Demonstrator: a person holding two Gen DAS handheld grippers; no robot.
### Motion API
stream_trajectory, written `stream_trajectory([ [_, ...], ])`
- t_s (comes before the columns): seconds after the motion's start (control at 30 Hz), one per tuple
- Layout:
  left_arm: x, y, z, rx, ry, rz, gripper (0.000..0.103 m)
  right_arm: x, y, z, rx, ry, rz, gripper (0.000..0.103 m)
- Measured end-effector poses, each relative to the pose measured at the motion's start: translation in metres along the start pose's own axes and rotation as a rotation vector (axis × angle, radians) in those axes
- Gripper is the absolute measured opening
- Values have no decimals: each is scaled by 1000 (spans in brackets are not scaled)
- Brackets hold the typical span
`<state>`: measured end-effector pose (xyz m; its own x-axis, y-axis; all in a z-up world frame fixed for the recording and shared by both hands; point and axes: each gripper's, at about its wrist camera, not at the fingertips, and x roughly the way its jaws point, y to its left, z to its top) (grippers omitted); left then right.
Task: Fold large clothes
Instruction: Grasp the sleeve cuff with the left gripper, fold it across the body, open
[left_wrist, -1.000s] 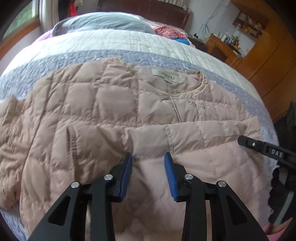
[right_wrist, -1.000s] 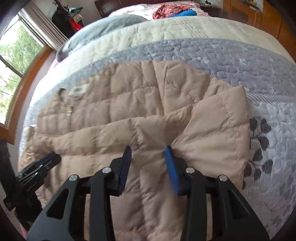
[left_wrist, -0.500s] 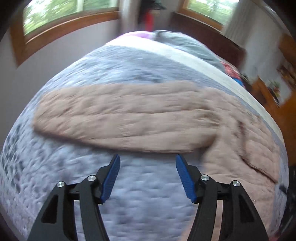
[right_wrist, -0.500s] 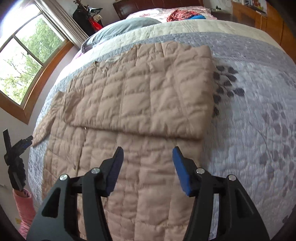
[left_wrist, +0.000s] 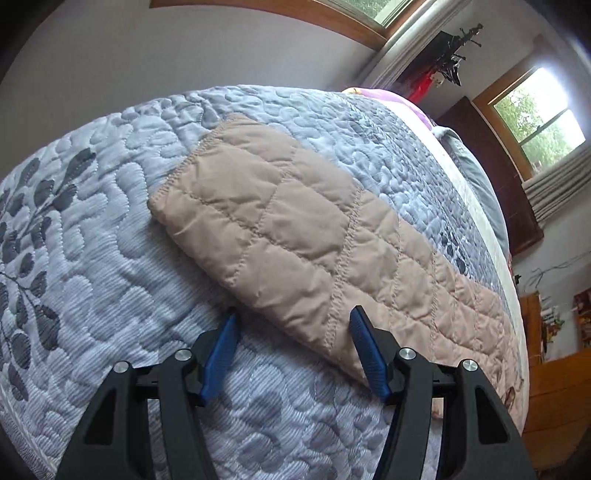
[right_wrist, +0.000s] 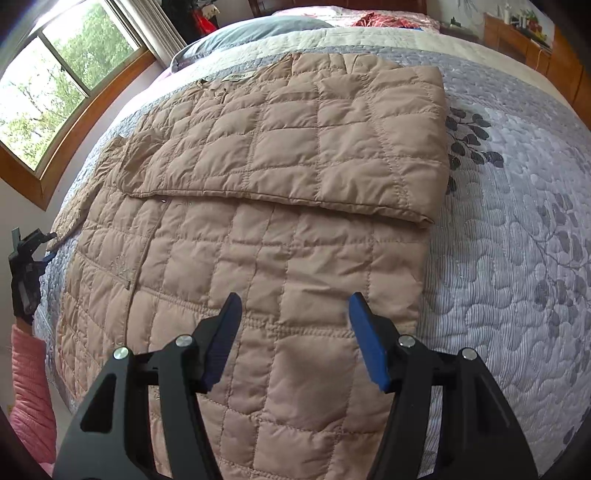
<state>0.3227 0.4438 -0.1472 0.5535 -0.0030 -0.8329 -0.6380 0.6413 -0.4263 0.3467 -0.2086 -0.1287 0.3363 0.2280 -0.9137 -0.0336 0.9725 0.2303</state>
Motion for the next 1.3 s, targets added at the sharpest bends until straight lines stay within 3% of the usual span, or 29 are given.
stream_trajectory([
  [0.07,2,-3,4,-5,-19,-2,57,3,-1,0,-6,0,-17,60],
  [0.2,6,0,11,-42,-47,29,12,7,-2,1,-4,0,-18,60],
  [0.27,2,2,12,-62,-57,-3,6,7,-2,0,-4,-3,-19,60],
  [0.47,-44,6,-12,-72,-177,-60,5,4,-3,-3,-1,-6,-9,60],
  [0.67,-13,28,-34,-77,-92,-1,6,10,-7,-5,16,4,7,60],
  [0.83,-16,13,-29,-27,-127,24,5,11,-11,-6,29,-2,25,60],
  [0.93,-35,-1,-24,-9,-188,-8,5,3,-14,-9,43,-20,26,59],
  [1.07,-77,-55,-33,130,-295,-90,4,-9,-12,-17,29,-35,1,59],
  [1.2,-100,-134,-68,353,-339,-163,4,-12,-9,-24,26,-34,-3,59],
  [1.3,-104,-194,-106,521,-320,-208,4,-10,-6,-27,27,-33,3,59],
])
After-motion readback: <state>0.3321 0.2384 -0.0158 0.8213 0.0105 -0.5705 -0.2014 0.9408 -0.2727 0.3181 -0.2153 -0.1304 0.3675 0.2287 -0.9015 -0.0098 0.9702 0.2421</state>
